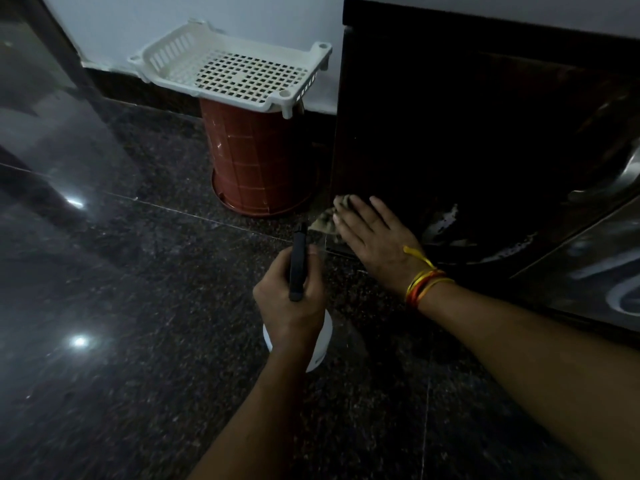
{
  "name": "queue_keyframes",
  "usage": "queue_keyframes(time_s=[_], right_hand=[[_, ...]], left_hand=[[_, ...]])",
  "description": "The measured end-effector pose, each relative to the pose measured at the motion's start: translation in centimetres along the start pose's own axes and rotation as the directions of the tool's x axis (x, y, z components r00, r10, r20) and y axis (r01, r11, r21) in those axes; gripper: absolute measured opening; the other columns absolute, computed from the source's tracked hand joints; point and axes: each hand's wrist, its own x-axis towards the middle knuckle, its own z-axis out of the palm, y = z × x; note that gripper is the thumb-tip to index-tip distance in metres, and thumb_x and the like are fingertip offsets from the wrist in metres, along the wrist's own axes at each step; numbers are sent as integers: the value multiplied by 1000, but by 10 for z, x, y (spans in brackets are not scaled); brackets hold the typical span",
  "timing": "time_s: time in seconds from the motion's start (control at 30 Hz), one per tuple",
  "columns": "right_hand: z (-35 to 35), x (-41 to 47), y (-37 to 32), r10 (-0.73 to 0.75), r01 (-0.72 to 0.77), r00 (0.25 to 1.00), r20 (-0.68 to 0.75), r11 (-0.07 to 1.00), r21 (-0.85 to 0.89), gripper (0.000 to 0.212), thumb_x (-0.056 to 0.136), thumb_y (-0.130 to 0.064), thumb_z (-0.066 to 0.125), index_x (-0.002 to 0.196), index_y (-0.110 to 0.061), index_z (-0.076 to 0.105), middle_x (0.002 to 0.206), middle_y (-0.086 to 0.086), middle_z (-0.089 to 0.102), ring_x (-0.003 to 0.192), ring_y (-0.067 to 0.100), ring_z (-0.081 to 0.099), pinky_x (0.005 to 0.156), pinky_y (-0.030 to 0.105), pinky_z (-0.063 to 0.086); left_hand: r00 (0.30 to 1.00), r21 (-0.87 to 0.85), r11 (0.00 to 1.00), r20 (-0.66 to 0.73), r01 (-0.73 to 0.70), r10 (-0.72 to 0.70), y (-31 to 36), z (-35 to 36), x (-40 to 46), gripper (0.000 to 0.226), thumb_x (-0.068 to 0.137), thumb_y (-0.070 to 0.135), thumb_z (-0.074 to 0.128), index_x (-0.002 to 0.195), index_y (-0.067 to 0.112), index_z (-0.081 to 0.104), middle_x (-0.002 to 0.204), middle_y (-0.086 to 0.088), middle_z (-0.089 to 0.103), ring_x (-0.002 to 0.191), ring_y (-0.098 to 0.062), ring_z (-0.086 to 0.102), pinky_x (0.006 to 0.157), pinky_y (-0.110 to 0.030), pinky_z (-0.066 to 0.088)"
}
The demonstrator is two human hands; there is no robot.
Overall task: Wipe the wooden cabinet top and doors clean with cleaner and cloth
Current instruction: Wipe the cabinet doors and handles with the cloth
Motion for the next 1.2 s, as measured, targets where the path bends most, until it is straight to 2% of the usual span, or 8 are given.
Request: queue_keyframes(time_s=[0.23,0.37,0.57,0.8,0.9,1.0,1.07,1.2], right_hand=[[-2,8,6,105,-105,993,-62,994,2,57,95,-12,28,150,-7,12,159,12,9,147,31,5,118,47,-6],[12,9,-6,87,-85,991,-105,996,18,56,96,-16,33,149,-6,19,158,12,16,146,30,12,119,47,3],[33,-3,-35,-60,57,994,89,998,38,59,94,-24,44,147,-8,27,158,10,12,146,30,13,119,48,-1],[32,0,-26,56,-55,998,-32,998,5,51,97,-19,34,146,-8,29,156,11,23,144,29,22,118,46,8],[27,3,-34,-61,62,995,80,998,-1,54,97,-25,35,148,-10,26,158,10,14,146,29,12,116,48,0],[31,7,-46,-213,212,926,312,977,36,55,100,-24,29,151,-9,15,160,10,-6,145,33,-13,107,50,-23],[35,6,-50,-246,271,887,392,962,-9,55,100,-27,27,151,-11,14,160,8,-7,144,34,-18,105,52,-25],[41,-16,-38,-208,210,936,283,977,23,52,99,-24,32,149,-11,24,160,6,12,146,33,-2,111,51,-14]], left_hand=[[1000,9,1000,-10,-4,4,-6,-2,5,34,95,37,61,62,36,52,53,5,50,49,-28,53,49,-49,48],[1000,0,1000,-2,15,-15,-6,1,6,36,96,35,61,61,36,52,52,4,47,49,-33,54,49,-51,49],[999,-7,999,-10,-33,33,-1,-2,11,34,95,34,61,63,33,51,52,2,49,48,-29,53,49,-49,47],[1000,-2,1000,-7,-13,13,-8,1,9,34,96,33,61,64,28,54,53,-1,49,50,-35,53,49,-50,48],[1000,2,1000,3,-8,8,-8,1,7,32,95,33,62,64,30,54,53,-1,51,49,-34,55,49,-52,49],[999,12,999,4,-32,32,-5,1,9,32,93,36,61,62,33,53,51,2,51,48,-31,55,48,-51,48],[999,9,999,6,-38,38,-4,-1,11,34,92,38,60,59,35,51,49,5,49,47,-29,53,48,-50,48],[999,-7,999,20,-45,45,-1,-2,11,35,93,36,59,62,21,52,51,-6,48,48,-34,51,49,-50,46]])
